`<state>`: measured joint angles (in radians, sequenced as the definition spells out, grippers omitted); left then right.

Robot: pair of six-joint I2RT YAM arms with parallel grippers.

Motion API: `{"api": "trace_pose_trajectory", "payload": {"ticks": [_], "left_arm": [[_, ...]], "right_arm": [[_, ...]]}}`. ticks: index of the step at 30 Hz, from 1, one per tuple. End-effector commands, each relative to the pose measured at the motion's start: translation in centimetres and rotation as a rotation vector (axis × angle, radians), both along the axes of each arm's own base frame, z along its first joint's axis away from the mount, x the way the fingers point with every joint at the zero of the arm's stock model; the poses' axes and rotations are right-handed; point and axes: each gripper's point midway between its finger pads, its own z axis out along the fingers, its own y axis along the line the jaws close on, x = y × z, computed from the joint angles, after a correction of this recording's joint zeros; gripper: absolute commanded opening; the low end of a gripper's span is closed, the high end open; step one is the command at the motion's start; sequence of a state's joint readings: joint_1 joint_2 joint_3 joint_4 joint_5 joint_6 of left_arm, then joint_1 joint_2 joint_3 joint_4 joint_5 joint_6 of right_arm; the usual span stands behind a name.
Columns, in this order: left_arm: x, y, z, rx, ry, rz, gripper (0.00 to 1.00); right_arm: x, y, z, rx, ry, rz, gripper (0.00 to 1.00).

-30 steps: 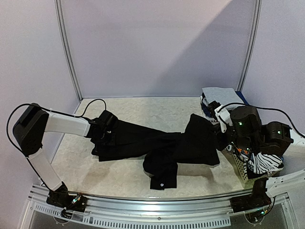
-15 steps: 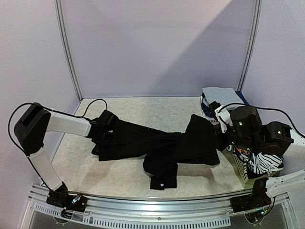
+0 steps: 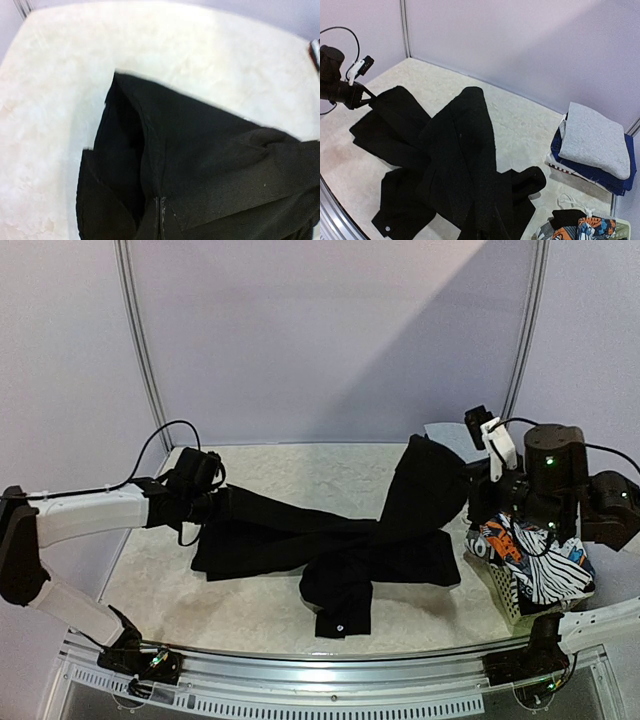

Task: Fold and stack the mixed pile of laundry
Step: Flatten out the crumpled shirt at the center of the board, then pick up the crumpled shirt from the center of the board.

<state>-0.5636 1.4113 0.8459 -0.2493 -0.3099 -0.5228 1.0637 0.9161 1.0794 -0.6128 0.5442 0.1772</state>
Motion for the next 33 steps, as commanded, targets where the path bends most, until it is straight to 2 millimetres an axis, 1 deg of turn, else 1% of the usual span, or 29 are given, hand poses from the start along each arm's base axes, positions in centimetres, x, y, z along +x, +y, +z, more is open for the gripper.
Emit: {"api": "trace_pose_trajectory", "payload": {"ticks": [1,5,6,7,10,12,16,18,19,20,23,24,25,26,27,28,29,30,32,33], "left_arm": [[-1.6,1.2,2.6,0.025,-0.040,-0.001,0.00],[-2.3,2.0,6.3,0.008,-0.108,0.004,0.00],[-2.5,2.3,7.8,-0.002,-0.136,0.009,0.00],[-2.7,2.5,8.8,-0.005,-0.157,0.012,0.00],[-2.9,3.5,11.4,0.007,-0.210,0.036,0.00],[-2.6,4.3,12.7,0.033,-0.228,0.061,0.00],[-1.1,5.0,14.6,0.056,-0.246,0.093,0.00],[0.0,5.2,15.2,0.069,-0.244,0.105,0.00],[0.5,5.2,15.4,0.076,-0.237,0.111,0.00],[1.0,5.3,15.6,0.079,-0.236,0.119,0.00],[2.8,5.4,15.8,0.077,-0.227,0.129,0.00],[3.5,5.3,16.1,0.072,-0.227,0.131,0.00],[4.4,5.5,15.8,0.073,-0.218,0.135,0.00],[5.2,5.6,15.7,0.070,-0.208,0.137,0.00],[6.0,5.8,15.0,0.072,-0.188,0.141,0.00],[6.8,5.9,14.6,0.069,-0.174,0.146,0.00],[7.7,6.2,14.2,0.066,-0.165,0.155,0.00],[8.6,6.3,13.7,0.062,-0.157,0.158,0.00],[10.4,6.7,12.7,0.062,-0.138,0.169,0.00],[11.3,6.8,12.2,0.061,-0.126,0.172,0.00]], "right_arm": [[-0.3,-0.6,5.4,0.073,-0.085,0.023,0.01],[-1.3,-1.1,11.1,0.143,-0.170,0.072,0.02],[-1.6,-1.6,13.1,0.159,-0.207,0.077,0.02],[-1.8,-2.1,14.6,0.174,-0.230,0.078,0.02],[-2.1,-3.2,19.1,0.181,-0.322,0.072,0.00],[-2.2,-3.6,21.8,0.191,-0.373,0.067,0.00],[-0.9,-3.7,25.9,0.144,-0.479,-0.007,0.00],[0.5,-2.5,26.6,0.065,-0.519,-0.043,0.00],[1.1,-2.3,27.1,0.047,-0.535,-0.057,0.00],[2.2,-1.4,27.0,0.001,-0.544,-0.066,0.00],[5.0,-0.3,27.2,-0.050,-0.560,-0.053,0.00],[6.6,0.6,26.6,-0.083,-0.551,-0.042,0.00],[7.9,1.2,26.3,-0.104,-0.548,-0.023,0.00],[9.2,1.2,26.2,-0.118,-0.549,-0.017,0.00],[10.9,2.1,25.3,-0.154,-0.542,0.013,0.00],[11.9,2.2,25.5,-0.166,-0.554,0.031,0.00],[13.5,2.1,25.3,-0.191,-0.558,0.033,0.00],[14.7,1.7,25.7,-0.185,-0.566,0.039,0.00],[18.7,1.7,24.3,-0.166,-0.530,0.074,0.00],[20.0,1.3,24.3,-0.147,-0.532,0.091,0.00]]}}
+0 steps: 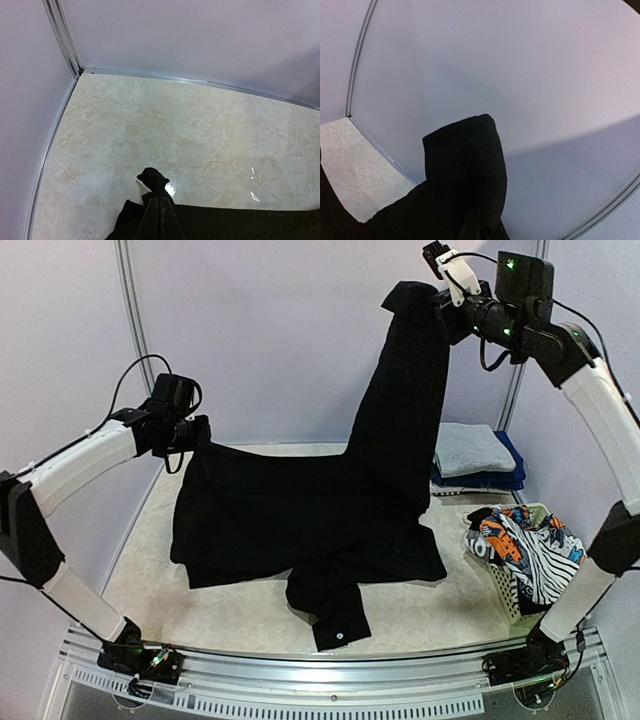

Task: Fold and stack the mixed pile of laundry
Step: Pick up the crumpled shirt from the center of the board.

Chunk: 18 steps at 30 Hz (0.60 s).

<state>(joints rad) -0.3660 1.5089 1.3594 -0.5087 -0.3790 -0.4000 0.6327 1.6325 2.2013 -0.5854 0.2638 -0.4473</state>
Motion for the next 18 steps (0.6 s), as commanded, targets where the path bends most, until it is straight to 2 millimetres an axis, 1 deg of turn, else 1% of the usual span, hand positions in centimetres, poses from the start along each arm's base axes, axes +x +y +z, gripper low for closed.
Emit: {"api": "trace_pose_trajectory", "payload": {"ticks": [1,2,3,4,5,6,7,8,9,10,11,12,13,14,15,16,17,18], "left_arm": [[3.8,0.8,-1.8,-0.010,0.046,0.003,0.00],[4.8,0.9,-2.4,-0.013,0.057,0.003,0.00],[6.0,0.9,-3.7,-0.013,0.078,-0.003,0.00],[7.0,0.8,-4.4,-0.021,0.087,-0.009,0.00],[8.2,0.9,-5.3,-0.024,0.100,-0.005,0.00],[9.2,1.3,-6.1,-0.027,0.114,0.003,0.00],[10.5,1.3,-6.8,-0.036,0.118,0.007,0.00],[11.7,1.6,-7.8,-0.045,0.129,0.011,0.00],[12.8,1.8,-8.9,-0.056,0.143,0.018,0.00],[13.9,2.0,-10.3,-0.069,0.157,0.021,0.00],[15.0,2.1,-11.2,-0.087,0.164,0.021,0.00],[16.0,2.3,-12.6,-0.106,0.181,0.022,0.00],[17.0,2.3,-13.5,-0.127,0.190,0.019,0.00],[17.8,2.3,-14.3,-0.146,0.196,0.016,0.00],[18.5,2.3,-15.1,-0.156,0.203,0.019,0.00],[19.2,2.5,-15.7,-0.159,0.205,0.025,0.00],[19.6,2.6,-16.3,-0.161,0.210,0.032,0.00],[20.1,2.7,-16.7,-0.164,0.208,0.039,0.00]], "right_arm": [[5.1,0.0,-0.1,0.022,-0.012,0.158,0.00],[6.3,0.0,-0.4,0.023,-0.012,0.175,0.00],[8.2,-0.1,-1.4,0.021,-0.006,0.173,0.00],[10.4,0.5,-3.3,0.006,0.017,0.183,0.00],[11.5,0.9,-4.2,0.000,0.017,0.201,0.00],[13.2,1.3,-5.8,-0.009,0.026,0.211,0.00],[14.3,1.4,-6.7,-0.010,0.022,0.220,0.00],[16.2,1.7,-8.8,-0.016,0.040,0.224,0.00],[17.7,1.8,-10.2,-0.015,0.042,0.217,0.00],[18.8,1.8,-11.2,-0.011,0.037,0.217,0.00],[20.4,2.2,-13.3,-0.014,0.050,0.222,0.00],[21.4,2.3,-14.1,-0.013,0.036,0.219,0.00],[22.6,2.5,-15.6,-0.017,0.033,0.212,0.00],[23.5,2.5,-16.1,-0.022,0.005,0.198,0.00],[24.9,2.6,-17.7,-0.027,-0.006,0.172,0.00],[26.1,2.4,-18.7,-0.031,-0.032,0.142,0.00],[26.8,2.2,-18.6,-0.027,-0.077,0.120,0.00],[27.7,2.2,-19.5,-0.032,-0.103,0.110,0.00]]}}
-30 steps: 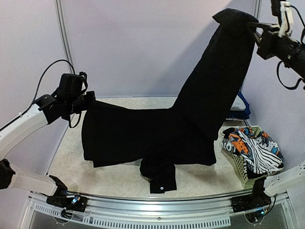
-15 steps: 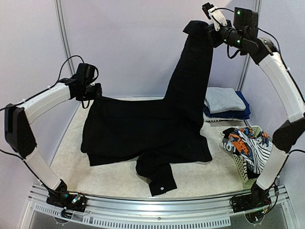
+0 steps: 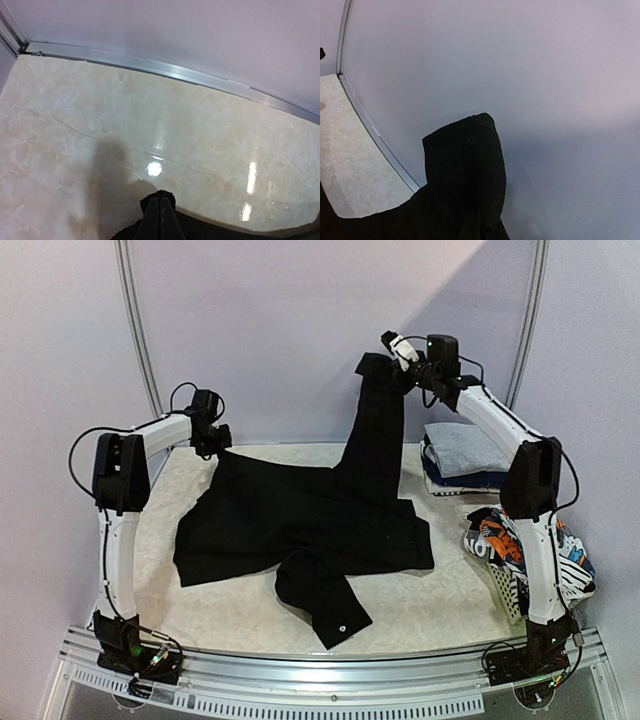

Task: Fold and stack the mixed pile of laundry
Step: Pick up the crumpled shirt from the center of the board.

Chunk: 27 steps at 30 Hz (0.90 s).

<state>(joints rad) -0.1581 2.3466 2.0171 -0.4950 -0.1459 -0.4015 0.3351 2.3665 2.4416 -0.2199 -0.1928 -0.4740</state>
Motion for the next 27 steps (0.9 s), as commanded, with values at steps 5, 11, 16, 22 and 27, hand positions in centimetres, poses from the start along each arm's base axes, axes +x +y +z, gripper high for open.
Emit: {"api": "trace_pose_trajectory", "payload": {"ticks": [5,11,16,22,27], "left_arm": [[3.2,0.7,-2.9,-0.062,0.008,0.040,0.00],[3.4,2.6,-3.9,-0.049,0.008,0.116,0.24],[2.2,3.4,-2.2,0.001,0.000,0.165,0.97],[-1.0,3.1,0.6,0.049,0.041,0.148,1.00],[-6.4,1.9,4.1,0.102,0.017,0.122,1.00]], "right_arm": [[4.5,-0.7,0.4,0.053,-0.331,-0.060,0.00],[6.4,-2.2,-2.8,0.098,-0.287,-0.181,0.67],[6.5,-3.8,-4.3,0.207,-0.106,-0.284,0.99],[3.2,-5.4,-3.2,0.369,0.079,-0.370,0.99],[-3.1,-3.8,-3.4,0.380,0.289,-0.364,0.99]]}}
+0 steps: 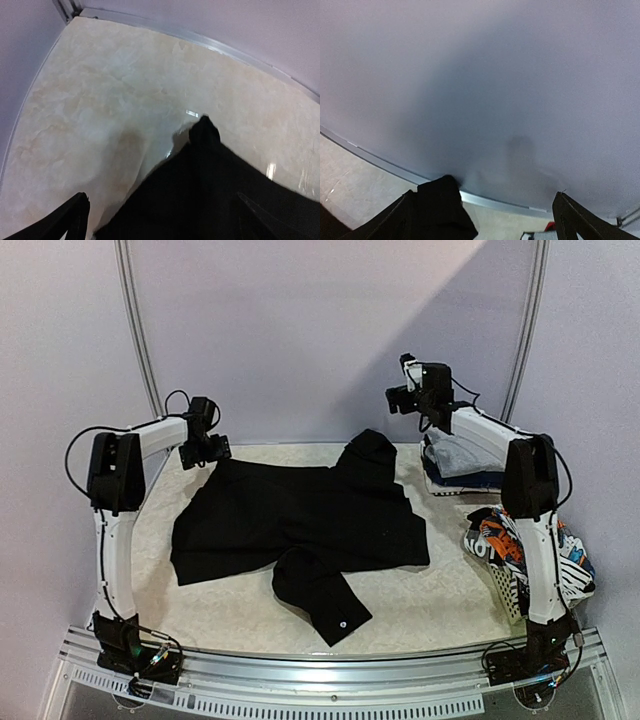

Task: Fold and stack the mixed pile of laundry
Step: Pick up the crumpled shirt from the center of the board.

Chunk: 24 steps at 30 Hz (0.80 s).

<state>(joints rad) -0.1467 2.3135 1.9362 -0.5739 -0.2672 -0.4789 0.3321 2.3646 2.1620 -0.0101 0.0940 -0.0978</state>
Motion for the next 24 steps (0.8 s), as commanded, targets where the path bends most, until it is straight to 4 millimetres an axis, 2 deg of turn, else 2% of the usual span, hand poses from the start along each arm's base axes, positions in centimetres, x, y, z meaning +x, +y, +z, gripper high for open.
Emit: {"api": "trace_pose_trajectory", "payload": {"ticks": [1,2,3,4,5,6,7,8,10,14,17,19,22,24], "left_arm": [[-4.7,-1.8,6.7,0.045,-0.085,-0.044,0.99],[-6.1,-2.2,6.6,0.052,-0.079,-0.062,0.99],[-7.5,-2.6,7.0,0.058,-0.085,-0.074,0.99],[-9.1,-3.1,6.8,0.069,-0.078,-0.088,1.00],[-10.6,-3.4,6.7,0.086,-0.070,-0.100,0.99],[-12.1,-3.6,6.6,0.102,-0.058,-0.109,0.98],[-13.7,-3.9,6.3,0.115,-0.040,-0.125,0.97],[-15.2,-3.9,6.3,0.128,-0.031,-0.126,0.96],[-18.8,-3.7,4.8,0.132,0.014,-0.121,0.91],[-25.1,-3.9,2.9,0.071,0.014,-0.116,0.84],[-29.3,-3.5,1.2,0.018,0.019,-0.090,0.78],[-31.5,-2.7,0.5,0.007,0.023,-0.053,0.76],[-33.8,-1.5,-0.4,0.008,0.023,-0.005,0.75],[-34.7,-0.8,-1.2,0.015,0.035,0.013,0.74]], "right_arm": [[-7.3,1.0,3.8,0.107,0.126,-0.013,0.99],[-9.3,1.4,3.8,0.103,0.138,-0.004,0.99],[-11.0,1.7,2.9,0.095,0.158,-0.002,0.99],[-13.4,1.6,4.2,0.107,0.145,0.001,0.99],[-15.5,1.6,4.2,0.128,0.161,0.007,0.99],[-17.2,1.7,3.4,0.145,0.196,0.017,0.99],[-19.4,1.8,3.8,0.205,0.225,0.032,0.99],[-21.1,2.2,2.8,0.241,0.277,0.049,0.99],[-24.4,2.7,0.8,0.269,0.360,0.071,0.99],[-30.5,2.9,-2.1,0.234,0.445,0.083,0.99],[-33.6,2.2,-4.2,0.240,0.514,0.068,0.99],[-35.0,1.7,-5.5,0.252,0.548,0.056,0.99],[-36.5,0.6,-7.4,0.261,0.593,0.022,0.99],[-37.0,0.1,-7.9,0.264,0.601,0.005,0.99]]}}
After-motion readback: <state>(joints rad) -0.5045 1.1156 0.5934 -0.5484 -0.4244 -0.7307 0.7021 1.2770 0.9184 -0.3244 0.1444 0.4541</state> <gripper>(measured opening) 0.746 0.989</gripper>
